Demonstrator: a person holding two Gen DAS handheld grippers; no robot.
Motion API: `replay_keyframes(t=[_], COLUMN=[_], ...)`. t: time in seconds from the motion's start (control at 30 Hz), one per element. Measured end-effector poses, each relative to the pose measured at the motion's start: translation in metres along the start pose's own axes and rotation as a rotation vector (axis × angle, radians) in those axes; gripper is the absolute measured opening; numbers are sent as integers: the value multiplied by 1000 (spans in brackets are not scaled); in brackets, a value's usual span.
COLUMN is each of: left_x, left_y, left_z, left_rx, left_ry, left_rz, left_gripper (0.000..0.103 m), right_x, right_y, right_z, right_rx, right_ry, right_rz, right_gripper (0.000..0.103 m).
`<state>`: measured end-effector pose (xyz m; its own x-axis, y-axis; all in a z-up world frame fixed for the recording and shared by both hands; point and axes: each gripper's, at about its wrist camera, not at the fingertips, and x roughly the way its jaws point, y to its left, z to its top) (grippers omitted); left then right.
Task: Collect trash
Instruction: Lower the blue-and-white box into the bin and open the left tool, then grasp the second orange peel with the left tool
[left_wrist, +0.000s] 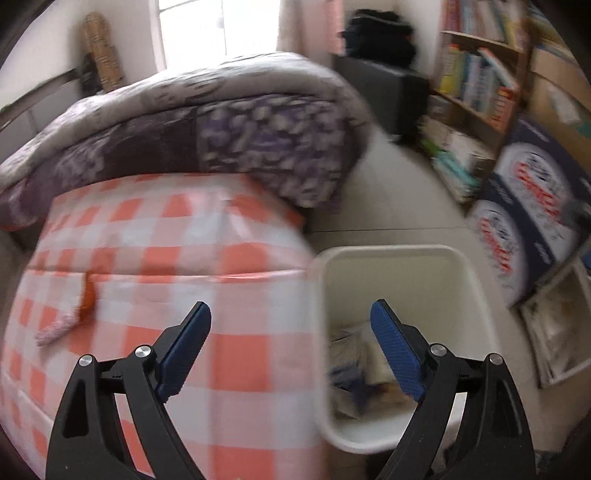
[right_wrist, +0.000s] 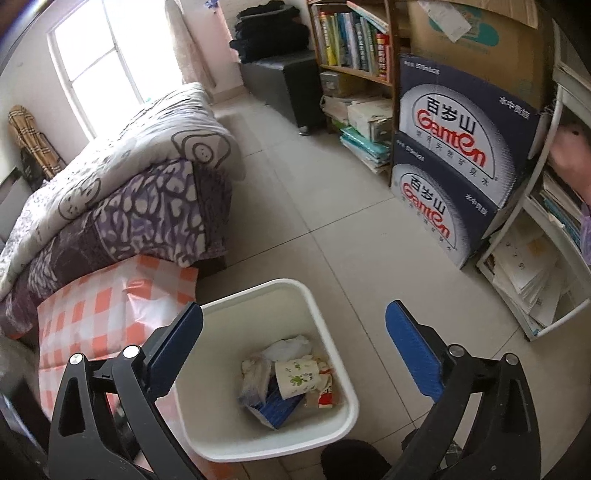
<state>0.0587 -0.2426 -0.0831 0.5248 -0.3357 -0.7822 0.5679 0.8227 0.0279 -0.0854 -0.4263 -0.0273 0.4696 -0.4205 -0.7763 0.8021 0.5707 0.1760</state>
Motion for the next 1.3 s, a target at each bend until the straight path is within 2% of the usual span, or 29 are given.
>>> replay_keyframes(t=[0.07,0.2,0.37,0.47,0.6,0.73,0.83,0.9,0.93,0.97,1.03,1.17,1.3], left_x=[7,30,55,71,90,105,114,111,110,107,97,70,33], left_y=[23,83,155,184,202,212,220,225,226,229,235,234,246], left_z=[5,15,18,15,10,5,-2,-3,-4,-4,-5,-3,-6], left_rx=[-20,-51,-157,-188,-221,-227,-248,-265,-273,-293,-341,-333,-378], left_ry=[3,13,58,84,116,140,164,158,160,161,149,121,88], left_rz=[51,211,296,323,318,292,249,224,219,204,168,161,123], left_gripper=[86,86,86,86,84,75,61,41,23,19,19,18,18], right_x=[1,5,13,16,21,27,30,31,31,31,29,24,20], right_y=[6,17,38,52,68,84,92,95,96,98,101,114,136], right_z=[-2,-8,-16,-22,-29,-38,-42,-44,-45,-46,-47,-53,-65], right_rx=[-14,-30,-84,-124,-170,-222,-245,-253,-255,-256,-256,-269,-305], right_ry=[7,38,64,74,92,112,123,127,129,131,133,134,151], right_rz=[7,22,24,22,21,18,16,16,16,19,30,64,104], right_gripper=[96,96,96,96,96,96,96,96,96,96,96,96,96])
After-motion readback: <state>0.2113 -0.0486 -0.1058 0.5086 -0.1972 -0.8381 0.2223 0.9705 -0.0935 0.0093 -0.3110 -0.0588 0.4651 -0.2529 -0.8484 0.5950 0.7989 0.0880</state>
